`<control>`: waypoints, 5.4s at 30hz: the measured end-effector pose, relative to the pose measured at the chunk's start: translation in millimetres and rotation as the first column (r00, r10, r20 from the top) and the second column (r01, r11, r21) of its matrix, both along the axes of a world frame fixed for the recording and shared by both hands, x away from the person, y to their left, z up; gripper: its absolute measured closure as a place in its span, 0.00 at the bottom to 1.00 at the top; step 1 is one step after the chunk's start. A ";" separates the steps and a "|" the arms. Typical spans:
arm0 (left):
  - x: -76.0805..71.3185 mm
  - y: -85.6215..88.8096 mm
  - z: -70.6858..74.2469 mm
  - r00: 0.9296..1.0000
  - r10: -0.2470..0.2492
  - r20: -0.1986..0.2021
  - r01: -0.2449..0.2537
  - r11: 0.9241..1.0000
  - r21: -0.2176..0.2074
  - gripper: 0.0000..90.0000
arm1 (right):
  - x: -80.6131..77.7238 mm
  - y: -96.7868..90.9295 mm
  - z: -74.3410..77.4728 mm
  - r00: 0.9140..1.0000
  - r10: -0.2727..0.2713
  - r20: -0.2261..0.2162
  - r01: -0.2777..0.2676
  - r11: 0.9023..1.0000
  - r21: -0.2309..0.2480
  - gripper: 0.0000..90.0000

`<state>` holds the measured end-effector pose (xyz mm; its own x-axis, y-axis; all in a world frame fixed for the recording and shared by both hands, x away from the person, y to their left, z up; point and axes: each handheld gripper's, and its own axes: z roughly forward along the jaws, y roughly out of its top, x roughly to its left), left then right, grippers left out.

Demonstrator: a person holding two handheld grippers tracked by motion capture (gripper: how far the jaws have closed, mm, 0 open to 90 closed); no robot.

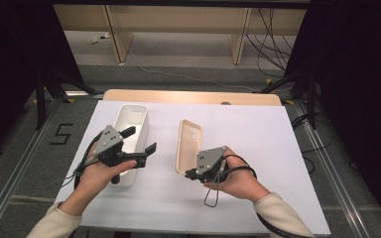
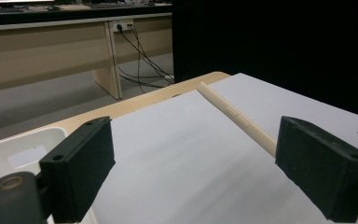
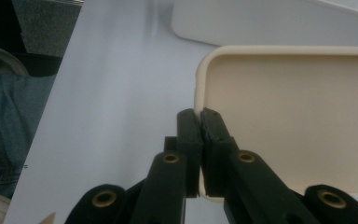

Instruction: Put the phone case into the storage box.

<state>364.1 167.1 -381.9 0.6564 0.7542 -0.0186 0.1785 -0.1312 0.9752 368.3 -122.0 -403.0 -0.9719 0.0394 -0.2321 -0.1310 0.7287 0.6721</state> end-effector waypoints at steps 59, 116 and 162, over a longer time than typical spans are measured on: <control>58.6 -77.1 8.4 0.931 0.027 -0.363 -0.014 0.999 0.039 0.55 | -11.9 17.0 3.5 0.998 0.031 0.050 -0.031 1.000 0.000 0.98; 57.0 -75.5 25.6 0.919 -0.037 -0.393 -0.009 0.993 -0.114 0.91 | -7.1 25.9 -15.5 0.996 -0.019 0.093 0.028 0.995 -0.094 0.90; 50.8 -35.6 31.8 0.985 -0.019 -0.171 0.002 0.996 -0.094 0.91 | 2.6 -46.7 -2.0 0.918 -0.382 -0.106 0.386 0.801 0.458 0.22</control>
